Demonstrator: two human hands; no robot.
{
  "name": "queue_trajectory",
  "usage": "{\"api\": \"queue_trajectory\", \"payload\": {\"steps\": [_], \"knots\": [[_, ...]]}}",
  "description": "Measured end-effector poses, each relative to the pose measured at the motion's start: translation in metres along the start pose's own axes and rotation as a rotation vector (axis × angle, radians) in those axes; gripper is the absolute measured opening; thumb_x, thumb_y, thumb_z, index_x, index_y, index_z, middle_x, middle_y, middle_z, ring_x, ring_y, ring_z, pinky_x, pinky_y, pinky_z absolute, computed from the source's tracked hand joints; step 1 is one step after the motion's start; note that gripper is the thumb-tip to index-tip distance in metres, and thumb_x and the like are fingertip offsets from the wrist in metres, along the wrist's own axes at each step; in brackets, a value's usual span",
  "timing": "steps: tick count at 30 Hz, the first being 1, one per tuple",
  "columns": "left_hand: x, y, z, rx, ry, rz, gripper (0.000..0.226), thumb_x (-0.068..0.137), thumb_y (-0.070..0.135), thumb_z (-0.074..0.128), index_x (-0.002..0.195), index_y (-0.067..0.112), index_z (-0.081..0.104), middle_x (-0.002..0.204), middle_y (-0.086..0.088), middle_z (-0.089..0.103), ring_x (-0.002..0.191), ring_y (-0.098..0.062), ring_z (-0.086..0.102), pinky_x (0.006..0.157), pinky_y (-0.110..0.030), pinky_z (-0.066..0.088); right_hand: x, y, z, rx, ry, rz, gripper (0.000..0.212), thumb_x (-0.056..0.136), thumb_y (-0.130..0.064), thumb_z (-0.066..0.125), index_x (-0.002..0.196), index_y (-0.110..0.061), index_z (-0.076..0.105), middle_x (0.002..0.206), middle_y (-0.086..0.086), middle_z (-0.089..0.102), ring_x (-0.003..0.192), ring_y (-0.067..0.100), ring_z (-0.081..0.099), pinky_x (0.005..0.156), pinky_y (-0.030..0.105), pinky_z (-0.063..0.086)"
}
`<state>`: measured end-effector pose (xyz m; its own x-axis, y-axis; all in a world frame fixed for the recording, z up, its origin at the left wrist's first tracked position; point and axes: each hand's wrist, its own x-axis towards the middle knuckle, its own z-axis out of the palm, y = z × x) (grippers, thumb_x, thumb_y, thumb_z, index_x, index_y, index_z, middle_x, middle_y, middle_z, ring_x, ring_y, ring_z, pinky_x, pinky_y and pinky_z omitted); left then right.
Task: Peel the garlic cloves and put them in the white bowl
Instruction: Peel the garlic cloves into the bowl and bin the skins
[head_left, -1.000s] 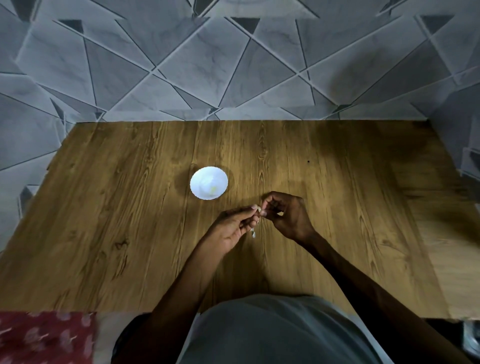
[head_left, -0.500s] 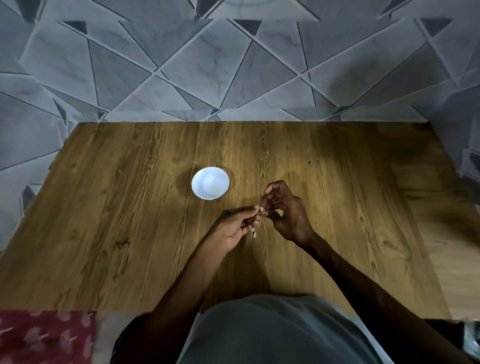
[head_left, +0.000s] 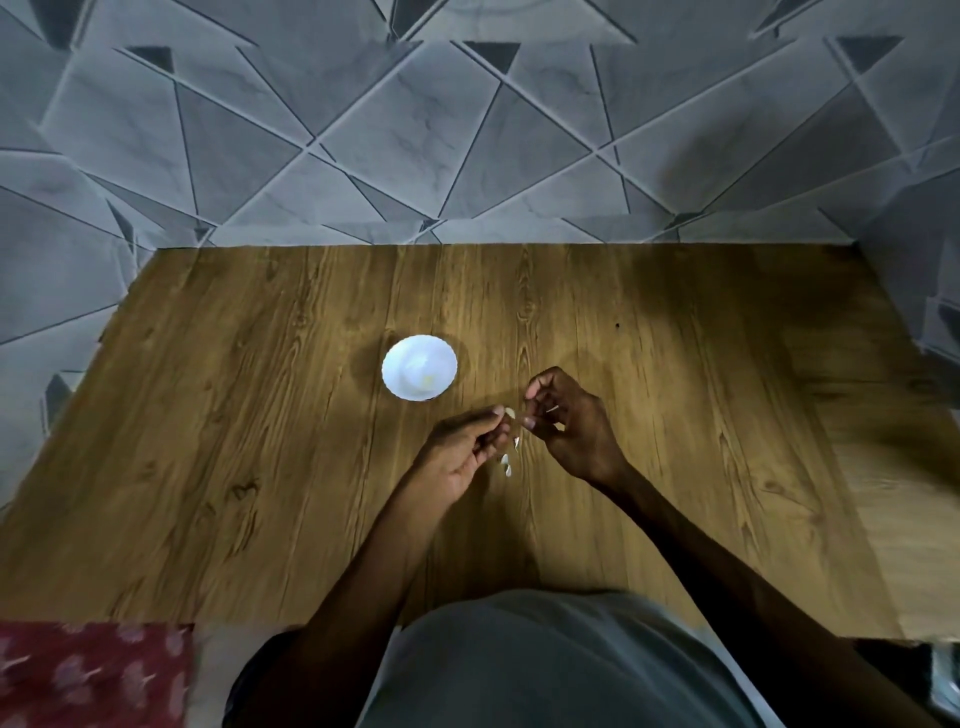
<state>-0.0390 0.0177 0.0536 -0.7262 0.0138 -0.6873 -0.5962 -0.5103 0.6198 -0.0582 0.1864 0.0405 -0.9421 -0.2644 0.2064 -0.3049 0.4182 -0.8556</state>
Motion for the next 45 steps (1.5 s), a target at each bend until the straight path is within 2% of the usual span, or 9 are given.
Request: {"api": "queue_trajectory", "payload": {"steps": [6,10,15,22,27,30,34,41,45], "knots": [[0.005,-0.008,-0.013,0.091,-0.014,0.069,0.011,0.090,-0.003,0.061,0.095,0.002,0.070,0.088,-0.012,0.073,0.077,-0.014,0.072,0.071,-0.022,0.058,-0.005,0.028,0.005,-0.182,-0.139,0.159,0.019,0.079,0.006,0.071,0.079,-0.012,0.075,0.075,-0.007,0.073,0.066,-0.012,0.062,0.064,0.005,0.046],[0.005,-0.014,-0.017,0.174,-0.055,0.125,0.013,0.092,-0.003,0.059,0.100,0.002,0.068,0.092,-0.013,0.072,0.082,-0.016,0.072,0.076,-0.022,0.058,-0.007,0.027,0.004,-0.104,-0.124,0.234,0.011,0.081,-0.003,0.075,0.084,-0.012,0.078,0.076,-0.007,0.074,0.065,-0.004,0.066,0.067,0.023,0.058],[0.003,-0.016,-0.013,0.319,-0.060,0.213,0.018,0.090,-0.004,0.061,0.107,-0.003,0.066,0.097,-0.014,0.073,0.085,-0.017,0.072,0.082,-0.025,0.058,-0.003,0.012,0.003,-0.001,-0.100,0.171,0.015,0.082,-0.011,0.079,0.097,-0.012,0.078,0.085,-0.008,0.074,0.074,-0.001,0.069,0.070,0.019,0.057],[0.002,-0.015,-0.010,0.480,-0.076,0.343,0.011,0.090,-0.001,0.064,0.097,0.006,0.069,0.087,-0.005,0.076,0.084,-0.018,0.072,0.084,-0.032,0.058,-0.001,0.009,0.000,-0.014,-0.109,0.102,0.010,0.081,-0.016,0.080,0.091,-0.013,0.079,0.081,-0.006,0.075,0.072,0.001,0.069,0.067,0.014,0.053],[0.003,-0.015,-0.010,0.552,-0.059,0.406,0.011,0.087,0.002,0.068,0.093,0.010,0.072,0.086,-0.007,0.076,0.082,-0.020,0.072,0.083,-0.036,0.057,-0.002,0.004,-0.002,0.041,-0.119,0.208,0.008,0.081,-0.010,0.079,0.088,-0.011,0.079,0.070,-0.014,0.071,0.062,0.003,0.069,0.061,0.020,0.056],[0.001,-0.015,-0.010,0.592,-0.074,0.464,0.009,0.086,0.004,0.070,0.094,0.006,0.072,0.084,-0.009,0.075,0.077,-0.021,0.072,0.081,-0.034,0.058,-0.003,0.001,-0.005,0.196,-0.122,0.328,0.009,0.080,-0.002,0.077,0.088,-0.007,0.077,0.073,0.003,0.075,0.067,0.022,0.073,0.063,0.032,0.062],[0.000,-0.016,-0.012,0.592,-0.076,0.480,0.010,0.086,0.005,0.071,0.095,0.006,0.072,0.082,-0.010,0.074,0.076,-0.022,0.072,0.080,-0.033,0.058,-0.005,-0.002,-0.009,0.308,-0.140,0.416,0.011,0.084,0.007,0.068,0.087,-0.002,0.075,0.077,0.015,0.074,0.072,0.030,0.073,0.065,0.031,0.061],[-0.003,-0.018,-0.011,0.582,-0.102,0.508,0.010,0.086,0.002,0.069,0.095,0.003,0.072,0.082,-0.007,0.074,0.078,-0.021,0.072,0.076,-0.030,0.057,-0.004,-0.001,-0.006,0.110,-0.175,0.365,0.022,0.088,0.007,0.063,0.076,-0.010,0.069,0.070,0.006,0.070,0.062,0.013,0.069,0.059,0.023,0.058],[-0.003,-0.018,-0.013,0.628,-0.074,0.567,0.010,0.085,0.004,0.071,0.095,0.003,0.072,0.085,-0.011,0.074,0.078,-0.024,0.072,0.073,-0.026,0.056,-0.008,0.007,-0.004,0.001,-0.211,0.311,0.019,0.086,0.011,0.063,0.081,-0.005,0.072,0.072,0.003,0.070,0.063,0.014,0.069,0.061,0.028,0.061]]}}
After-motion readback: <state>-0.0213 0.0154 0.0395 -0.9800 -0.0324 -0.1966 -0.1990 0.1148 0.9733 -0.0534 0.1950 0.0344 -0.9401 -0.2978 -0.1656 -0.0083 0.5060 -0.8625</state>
